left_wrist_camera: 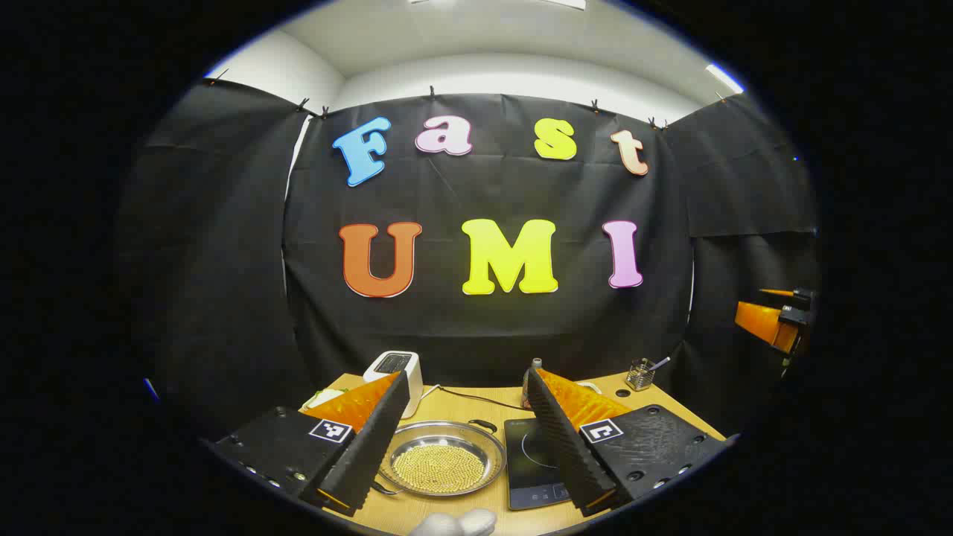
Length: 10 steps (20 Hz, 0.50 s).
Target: First push the handle of the pot to place it horizontally, then grasp the pot with both hands and set it on the induction cooktop.
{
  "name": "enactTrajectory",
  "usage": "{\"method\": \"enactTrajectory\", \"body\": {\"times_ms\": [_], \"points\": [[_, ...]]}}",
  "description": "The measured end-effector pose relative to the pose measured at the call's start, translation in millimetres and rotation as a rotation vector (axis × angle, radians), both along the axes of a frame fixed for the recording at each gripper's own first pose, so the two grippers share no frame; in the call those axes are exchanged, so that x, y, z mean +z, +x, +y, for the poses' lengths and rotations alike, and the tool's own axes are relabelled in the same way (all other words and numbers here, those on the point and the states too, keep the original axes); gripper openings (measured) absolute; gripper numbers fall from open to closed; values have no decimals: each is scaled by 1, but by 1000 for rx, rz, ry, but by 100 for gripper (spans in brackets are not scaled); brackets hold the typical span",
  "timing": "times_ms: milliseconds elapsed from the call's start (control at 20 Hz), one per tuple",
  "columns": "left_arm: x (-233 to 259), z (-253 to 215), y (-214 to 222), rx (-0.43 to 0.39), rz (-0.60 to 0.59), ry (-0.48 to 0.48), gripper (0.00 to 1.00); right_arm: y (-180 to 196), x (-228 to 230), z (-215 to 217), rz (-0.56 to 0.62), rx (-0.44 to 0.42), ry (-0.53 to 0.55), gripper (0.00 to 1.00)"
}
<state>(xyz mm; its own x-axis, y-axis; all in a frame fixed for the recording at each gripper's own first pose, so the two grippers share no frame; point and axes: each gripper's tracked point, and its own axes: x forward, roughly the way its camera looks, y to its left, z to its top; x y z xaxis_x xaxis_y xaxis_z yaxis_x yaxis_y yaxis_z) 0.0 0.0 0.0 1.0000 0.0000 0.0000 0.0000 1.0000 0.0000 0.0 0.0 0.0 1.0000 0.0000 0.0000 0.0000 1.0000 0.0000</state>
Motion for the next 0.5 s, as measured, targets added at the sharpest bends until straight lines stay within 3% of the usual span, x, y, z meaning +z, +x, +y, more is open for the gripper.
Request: {"method": "enactTrajectory", "body": {"times_ms": [50, 100, 150, 200, 500], "points": [[-3, -1, -1, -3, 5, 7, 95, 2, 2, 2, -1, 10, 3, 97], [-8, 0, -2, -2, 12, 18, 84, 4, 5, 5, -5, 23, 13, 97], [-10, 2, -3, 2, 16, 23, 84, 6, 9, 9, -8, 37, 20, 97], [-10, 2, -4, 5, 14, 23, 95, 8, 10, 10, -6, 41, 17, 99], [-7, 5, -4, 24, 8, -3, 95, 18, 3, 16, 25, 64, 0, 97]]}}
